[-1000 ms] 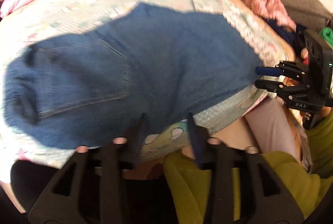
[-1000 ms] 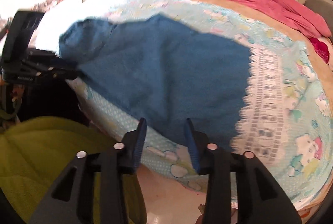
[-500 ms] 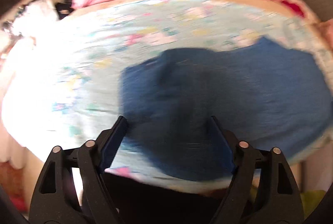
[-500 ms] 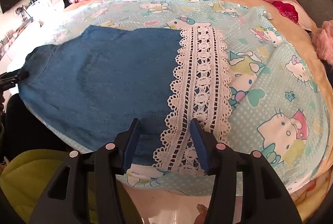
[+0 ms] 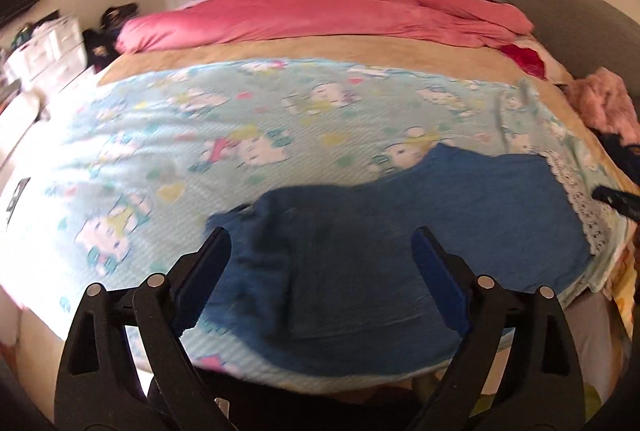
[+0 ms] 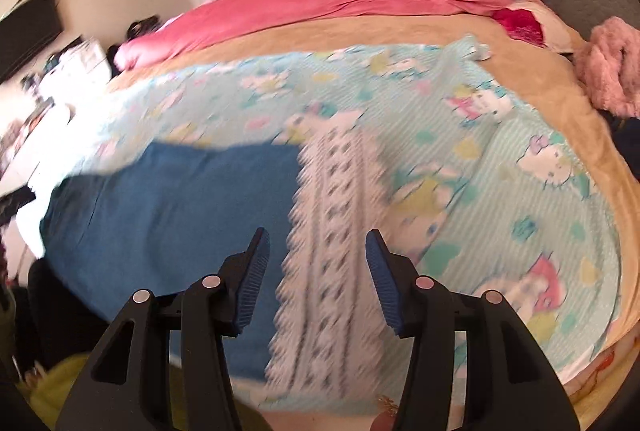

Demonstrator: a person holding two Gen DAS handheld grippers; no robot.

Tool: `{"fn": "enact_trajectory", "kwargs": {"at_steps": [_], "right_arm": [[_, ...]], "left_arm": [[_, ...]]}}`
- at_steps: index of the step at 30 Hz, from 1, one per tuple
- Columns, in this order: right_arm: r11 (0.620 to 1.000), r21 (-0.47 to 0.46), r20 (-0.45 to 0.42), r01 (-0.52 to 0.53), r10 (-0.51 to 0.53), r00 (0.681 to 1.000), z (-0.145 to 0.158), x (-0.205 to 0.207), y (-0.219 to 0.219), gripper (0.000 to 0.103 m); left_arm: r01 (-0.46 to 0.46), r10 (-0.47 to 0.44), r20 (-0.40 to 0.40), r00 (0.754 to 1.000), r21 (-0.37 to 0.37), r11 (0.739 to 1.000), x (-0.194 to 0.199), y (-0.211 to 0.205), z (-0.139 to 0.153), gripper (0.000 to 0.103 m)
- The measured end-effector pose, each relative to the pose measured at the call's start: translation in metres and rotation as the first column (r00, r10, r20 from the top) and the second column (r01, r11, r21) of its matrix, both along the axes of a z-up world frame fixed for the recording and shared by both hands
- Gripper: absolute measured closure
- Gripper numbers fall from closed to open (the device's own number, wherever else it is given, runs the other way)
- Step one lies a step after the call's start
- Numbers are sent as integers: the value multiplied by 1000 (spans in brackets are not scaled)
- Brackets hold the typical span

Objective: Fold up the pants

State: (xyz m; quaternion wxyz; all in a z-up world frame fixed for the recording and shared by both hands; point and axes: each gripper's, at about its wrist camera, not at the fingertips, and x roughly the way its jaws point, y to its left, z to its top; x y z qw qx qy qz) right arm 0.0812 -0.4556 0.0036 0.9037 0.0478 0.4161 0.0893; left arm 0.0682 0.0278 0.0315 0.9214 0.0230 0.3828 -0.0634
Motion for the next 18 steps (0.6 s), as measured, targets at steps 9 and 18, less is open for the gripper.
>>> {"fn": "enact_trajectory", "kwargs": {"at_steps": [9, 18], "right_arm": [[1000, 2, -78, 17, -17, 997, -12, 97, -16, 54], [998, 26, -141, -49, 52, 989, -52, 119, -8, 71]], "left_arm": [[171, -173, -121, 977, -30, 985, 89, -89, -23, 17], [208, -208, -238, 949, -25, 978, 160, -135, -84, 17]]}}
